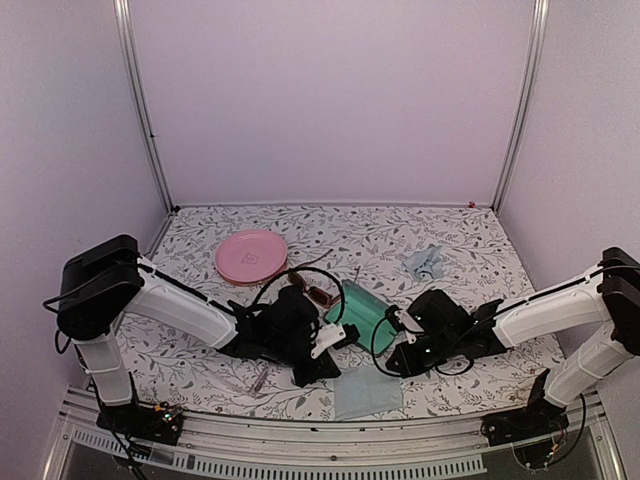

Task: Organize the sunglasses
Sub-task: Pick up the corner of the glasses cleaning cloth from the corner of the board.

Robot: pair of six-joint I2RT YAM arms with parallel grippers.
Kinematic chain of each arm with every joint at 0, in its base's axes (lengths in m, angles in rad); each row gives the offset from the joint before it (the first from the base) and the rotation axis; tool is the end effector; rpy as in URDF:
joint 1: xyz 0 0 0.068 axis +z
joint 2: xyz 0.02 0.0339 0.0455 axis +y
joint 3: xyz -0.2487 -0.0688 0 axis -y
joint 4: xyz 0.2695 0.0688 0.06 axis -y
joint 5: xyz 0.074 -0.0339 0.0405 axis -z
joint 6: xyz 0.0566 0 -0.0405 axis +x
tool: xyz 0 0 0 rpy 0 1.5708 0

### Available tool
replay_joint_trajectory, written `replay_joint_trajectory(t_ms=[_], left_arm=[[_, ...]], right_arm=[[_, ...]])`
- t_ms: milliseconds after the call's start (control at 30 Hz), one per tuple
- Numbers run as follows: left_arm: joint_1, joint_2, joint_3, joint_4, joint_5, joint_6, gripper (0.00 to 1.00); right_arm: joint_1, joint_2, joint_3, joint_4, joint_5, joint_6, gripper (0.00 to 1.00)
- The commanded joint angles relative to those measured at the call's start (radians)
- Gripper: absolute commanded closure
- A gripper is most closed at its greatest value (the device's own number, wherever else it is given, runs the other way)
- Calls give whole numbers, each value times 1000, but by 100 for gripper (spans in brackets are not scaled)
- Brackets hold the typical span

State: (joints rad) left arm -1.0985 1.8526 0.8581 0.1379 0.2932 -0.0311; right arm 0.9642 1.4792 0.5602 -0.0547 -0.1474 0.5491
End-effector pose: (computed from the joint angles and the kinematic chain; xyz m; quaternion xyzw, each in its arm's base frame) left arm 0.1539 -0.3372 0.0623 0.5155 0.7720 -0.3007 0.2188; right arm 0.1537 0.2360 0.0758 -0.2176 0.9283 0.2525 0.1650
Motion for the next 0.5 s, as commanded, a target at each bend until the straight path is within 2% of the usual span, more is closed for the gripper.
replay_joint_trajectory(t_ms=[0, 233, 467], left_arm=[[8, -23, -11, 13, -15, -3, 100], [17, -82, 7, 6, -52, 13, 100], [20, -111, 22, 4, -87, 11, 100]], right_arm=[[8, -44, 3, -21, 8, -9, 100], [8, -138, 13, -36, 53, -32, 100], [8, -161, 29, -56, 74, -52, 100]])
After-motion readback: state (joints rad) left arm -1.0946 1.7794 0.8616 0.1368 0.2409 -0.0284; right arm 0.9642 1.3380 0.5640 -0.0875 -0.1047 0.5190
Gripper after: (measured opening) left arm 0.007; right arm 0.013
